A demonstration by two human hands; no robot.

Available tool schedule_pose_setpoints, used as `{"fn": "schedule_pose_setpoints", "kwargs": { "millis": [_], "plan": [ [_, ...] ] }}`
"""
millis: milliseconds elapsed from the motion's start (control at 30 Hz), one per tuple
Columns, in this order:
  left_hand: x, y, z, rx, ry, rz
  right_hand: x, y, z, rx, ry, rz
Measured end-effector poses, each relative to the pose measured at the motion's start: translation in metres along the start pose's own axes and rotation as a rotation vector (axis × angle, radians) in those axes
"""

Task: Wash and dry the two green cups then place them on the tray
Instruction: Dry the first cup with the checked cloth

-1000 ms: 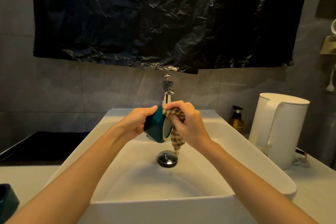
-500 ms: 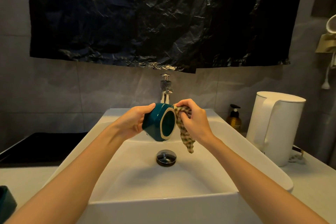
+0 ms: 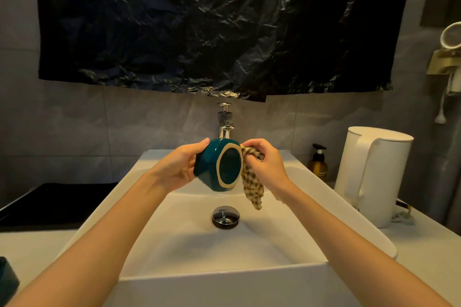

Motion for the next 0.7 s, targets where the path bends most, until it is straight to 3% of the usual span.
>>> {"fn": "schedule_pose_setpoints", "kwargs": {
  "millis": [167,400,700],
  "plan": [
    [-0.002,0.01,0.007,-0.359,0.041,0.027,-0.002,-0.003,0.005,0.047,-0.083,-0.029],
    [0.0,-0.004,-0.011,-0.098,0.103,0.005,0.002,0.006,-0.021,0.053,0.111,0.019],
    [0.003,0.013,0.001,-0.502,0.057,0.101,-0.002,-0.001,-0.004,0.105,-0.048,-0.021]
  ]
}}
Point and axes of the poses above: each hand's wrist, its own x-axis towards the middle knuckle, its own y-axis out of the back of the hand, z = x × y, the point moved 9 cm from there along x, towards the middle knuckle, and after that the axes turned 6 degrees about z, right-handed, at the moved point
